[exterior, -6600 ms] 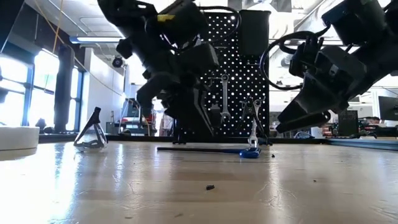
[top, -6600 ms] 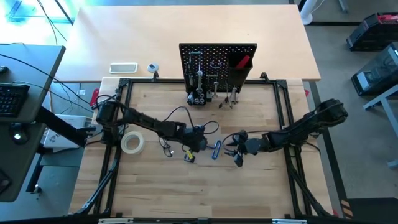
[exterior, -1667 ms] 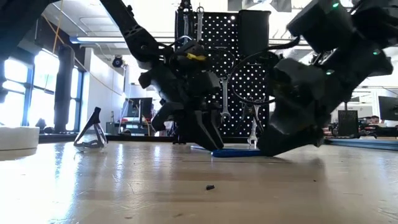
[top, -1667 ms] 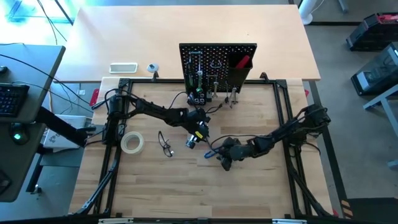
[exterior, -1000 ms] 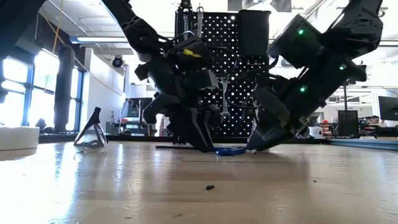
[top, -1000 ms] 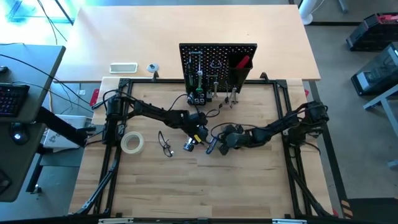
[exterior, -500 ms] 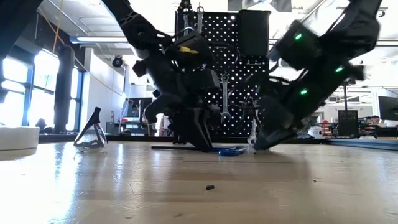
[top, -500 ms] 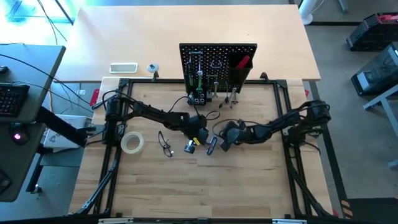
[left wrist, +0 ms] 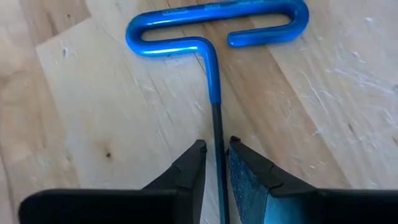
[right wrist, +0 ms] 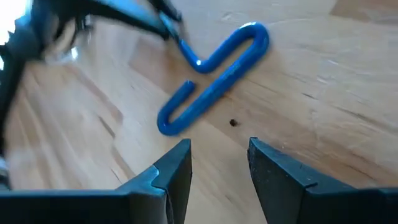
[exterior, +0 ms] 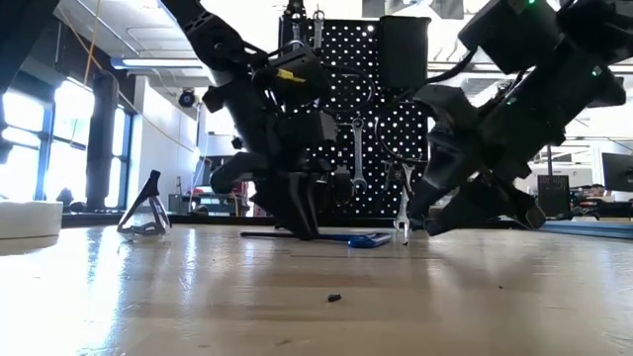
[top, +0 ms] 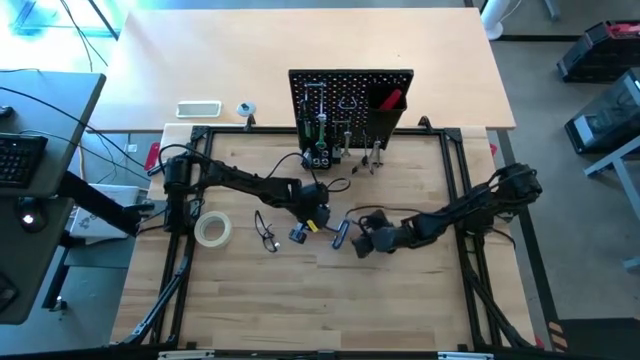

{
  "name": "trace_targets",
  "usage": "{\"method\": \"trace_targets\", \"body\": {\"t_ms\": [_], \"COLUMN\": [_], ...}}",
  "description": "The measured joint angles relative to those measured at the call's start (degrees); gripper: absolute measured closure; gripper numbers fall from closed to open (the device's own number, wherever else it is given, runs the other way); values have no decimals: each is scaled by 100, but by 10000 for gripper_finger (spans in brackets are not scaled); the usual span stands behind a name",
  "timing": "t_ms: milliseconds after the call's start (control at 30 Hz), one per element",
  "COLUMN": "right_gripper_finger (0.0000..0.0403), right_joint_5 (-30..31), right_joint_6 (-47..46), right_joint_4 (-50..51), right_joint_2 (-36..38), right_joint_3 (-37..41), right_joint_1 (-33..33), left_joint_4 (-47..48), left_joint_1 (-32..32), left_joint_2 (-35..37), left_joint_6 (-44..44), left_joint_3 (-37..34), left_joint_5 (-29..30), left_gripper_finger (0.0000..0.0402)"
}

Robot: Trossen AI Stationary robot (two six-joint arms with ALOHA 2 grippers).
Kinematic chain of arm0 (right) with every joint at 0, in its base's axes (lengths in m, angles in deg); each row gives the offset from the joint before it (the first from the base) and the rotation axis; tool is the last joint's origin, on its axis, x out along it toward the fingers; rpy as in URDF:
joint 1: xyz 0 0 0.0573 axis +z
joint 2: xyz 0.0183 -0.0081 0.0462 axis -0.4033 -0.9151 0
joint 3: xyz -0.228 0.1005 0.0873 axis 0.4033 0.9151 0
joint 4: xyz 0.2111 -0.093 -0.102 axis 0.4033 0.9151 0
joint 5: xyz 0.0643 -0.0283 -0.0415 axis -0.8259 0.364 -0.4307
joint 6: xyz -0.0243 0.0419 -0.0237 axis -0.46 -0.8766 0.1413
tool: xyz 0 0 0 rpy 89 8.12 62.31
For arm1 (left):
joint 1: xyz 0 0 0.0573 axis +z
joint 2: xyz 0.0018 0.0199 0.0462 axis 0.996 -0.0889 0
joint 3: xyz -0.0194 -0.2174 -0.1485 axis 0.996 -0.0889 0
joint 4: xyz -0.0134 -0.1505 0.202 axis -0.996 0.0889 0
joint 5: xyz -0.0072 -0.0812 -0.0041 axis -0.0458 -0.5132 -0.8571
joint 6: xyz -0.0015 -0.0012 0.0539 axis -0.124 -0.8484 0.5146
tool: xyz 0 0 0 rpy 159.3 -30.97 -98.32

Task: Hang tools onto peg board
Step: Put the pick tool into the black bin on the peg board

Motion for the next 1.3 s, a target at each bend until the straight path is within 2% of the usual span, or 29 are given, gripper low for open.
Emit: {"method": "trace_targets", "body": {"t_ms": [100,267,433,533,633,900,1033,1167,1300], "right_gripper_finger": [249,247,220,205,202,201,201,201,201], "right_joint_5": [32,98,255,257,316,598,666,912,909], "right_joint_6": [-380,-472,-560,-858,-1157,-2217,-2126,-2021,-2096], "right_joint_4": [-94,-242,-387,-389,-438,-1200,-1204,-1083,-984], "right_joint_2": [0,2,5,7,-30,-880,-1213,-1205,-1204], "right_joint_3": [-1,-7,-7,-11,-11,-193,-495,-568,-567], "right_joint_1": [-13,-58,-58,-56,-16,245,271,353,470], "left_joint_4": [-112,-287,-431,-475,-550,-813,-911,-862,-844], "left_joint_1": [0,4,-21,-22,-40,-136,-133,-133,-138], "left_joint_2": [-19,-63,-174,-250,-337,-348,-349,-249,-135], "left_joint_6": [55,217,317,456,478,384,208,174,149], "left_joint_3": [0,4,10,17,17,9,5,4,-7], "left_joint_5": [49,92,78,47,29,88,1,-21,-14], "left_gripper_finger": [341,341,343,356,387,399,400,401,401]}}
